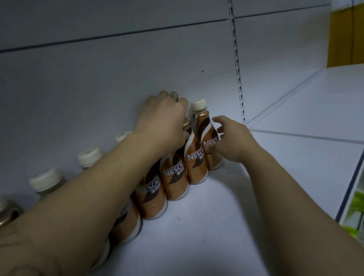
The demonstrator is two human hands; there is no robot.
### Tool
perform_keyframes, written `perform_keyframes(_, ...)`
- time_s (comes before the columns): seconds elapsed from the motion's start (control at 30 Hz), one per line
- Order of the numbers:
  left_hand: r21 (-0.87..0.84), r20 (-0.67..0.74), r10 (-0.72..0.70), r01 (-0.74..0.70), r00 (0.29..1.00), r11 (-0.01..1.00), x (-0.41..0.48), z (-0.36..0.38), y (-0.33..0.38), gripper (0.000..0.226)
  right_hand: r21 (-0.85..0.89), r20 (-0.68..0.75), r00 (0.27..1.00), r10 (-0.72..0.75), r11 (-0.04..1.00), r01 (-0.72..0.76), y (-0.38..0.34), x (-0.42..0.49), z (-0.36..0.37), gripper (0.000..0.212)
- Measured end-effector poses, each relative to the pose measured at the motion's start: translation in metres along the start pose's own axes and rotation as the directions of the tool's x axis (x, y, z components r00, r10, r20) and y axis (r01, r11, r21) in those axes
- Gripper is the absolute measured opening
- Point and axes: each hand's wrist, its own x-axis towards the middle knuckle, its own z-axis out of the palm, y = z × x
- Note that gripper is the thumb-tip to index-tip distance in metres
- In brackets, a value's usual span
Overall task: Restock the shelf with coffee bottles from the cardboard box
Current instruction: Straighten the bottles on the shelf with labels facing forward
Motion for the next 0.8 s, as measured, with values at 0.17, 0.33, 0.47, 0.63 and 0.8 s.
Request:
perform_keyframes(0.17,0.019,-0.025,-0.018,0.018,1.000,1.000,-0.027,-0.026,-0.020,0.050,-0.019,-0.134,0.986,-0.103,0.995,0.101,-0.031,-0.009,-0.008,0.088)
perform_keyframes(0.33,0.016,-0.014,-0.071,0.071,0.997,0.997,-0.061,-0.052,-0.036,0.051,-0.171,-0.076,0.992,-0.097,0.982,0.083,-0.051,-0.029,0.000,0.092)
perform_keyframes(0.47,-0.018,0.014,-0.090,0.090,0.996,0.996,-0.084,-0.061,-0.025,0.051,-0.183,-0.104,0.993,0.063,0.980,-0.082,-0.040,-0.050,0.008,0.048)
perform_keyframes(0.63,-0.025,0.016,-0.064,0.065,0.998,0.998,-0.099,-0.055,-0.010,0.042,-0.176,-0.072,0.997,0.028,0.984,-0.040,-0.030,-0.062,0.032,0.027)
perform_keyframes(0.8,-0.040,0.061,-0.075,0.077,0.995,0.996,-0.108,-0.048,-0.006,0.047,-0.193,-0.076,0.997,0.003,0.981,-0.017,-0.022,-0.055,0.038,0.028)
